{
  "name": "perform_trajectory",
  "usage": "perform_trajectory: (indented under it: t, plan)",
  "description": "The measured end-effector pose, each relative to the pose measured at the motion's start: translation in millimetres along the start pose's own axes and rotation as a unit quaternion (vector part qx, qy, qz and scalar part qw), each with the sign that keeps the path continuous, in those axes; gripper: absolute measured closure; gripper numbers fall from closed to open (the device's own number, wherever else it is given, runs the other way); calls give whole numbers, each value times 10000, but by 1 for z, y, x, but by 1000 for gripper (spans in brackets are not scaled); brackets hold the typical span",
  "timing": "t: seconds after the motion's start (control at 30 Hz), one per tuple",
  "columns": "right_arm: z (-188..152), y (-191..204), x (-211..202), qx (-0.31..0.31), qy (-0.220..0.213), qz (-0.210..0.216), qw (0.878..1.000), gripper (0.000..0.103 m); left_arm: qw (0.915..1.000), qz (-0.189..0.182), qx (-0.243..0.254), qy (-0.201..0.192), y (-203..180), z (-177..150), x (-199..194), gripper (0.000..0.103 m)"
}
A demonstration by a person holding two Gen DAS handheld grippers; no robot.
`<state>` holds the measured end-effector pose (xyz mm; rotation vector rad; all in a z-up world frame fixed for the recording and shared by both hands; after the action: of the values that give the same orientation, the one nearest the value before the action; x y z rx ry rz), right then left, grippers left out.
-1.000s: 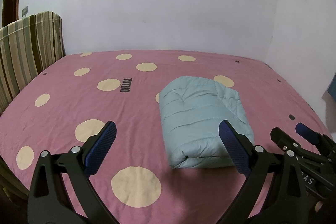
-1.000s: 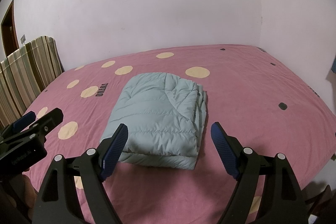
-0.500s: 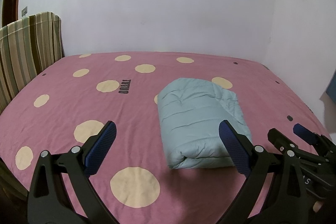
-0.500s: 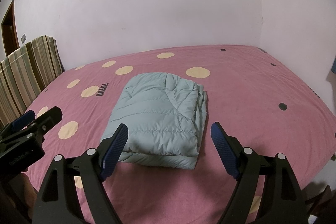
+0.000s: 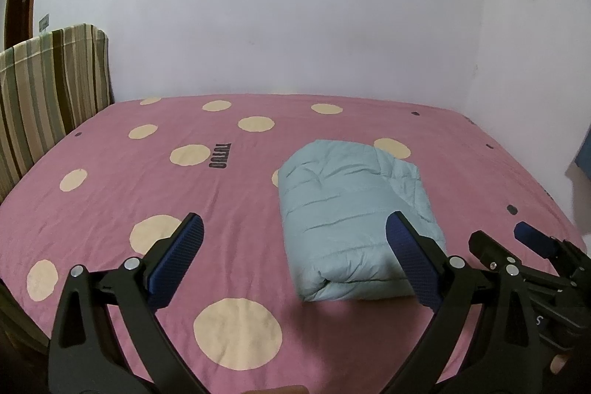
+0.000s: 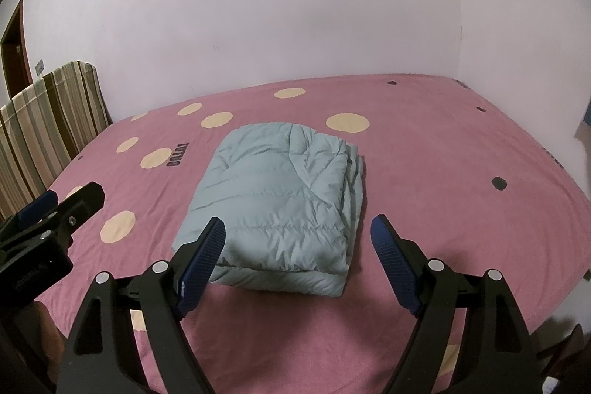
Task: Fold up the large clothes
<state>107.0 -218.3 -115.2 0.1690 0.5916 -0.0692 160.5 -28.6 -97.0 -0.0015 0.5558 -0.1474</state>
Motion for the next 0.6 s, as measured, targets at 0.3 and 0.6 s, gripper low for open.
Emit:
perform_trajectory:
  t: [0.3,0.6]
  plan:
    - [-1,-4,8,-32,84,26,10000,23,10000,-21,-51,63,-2,-3,9,2]
    - [-3,-5,15,-30,120,73,9999,23,9999,50,-70,-98,2,-2,15,2]
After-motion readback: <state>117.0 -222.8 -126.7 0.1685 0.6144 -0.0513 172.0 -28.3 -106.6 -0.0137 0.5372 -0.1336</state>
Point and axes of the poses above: each gripper's, at about its wrist camera, not at the fingertips, and x roughly the way its jaws point, y to its left, z to its top, the point moved 10 cm from there along x, roughly the way its jaws point
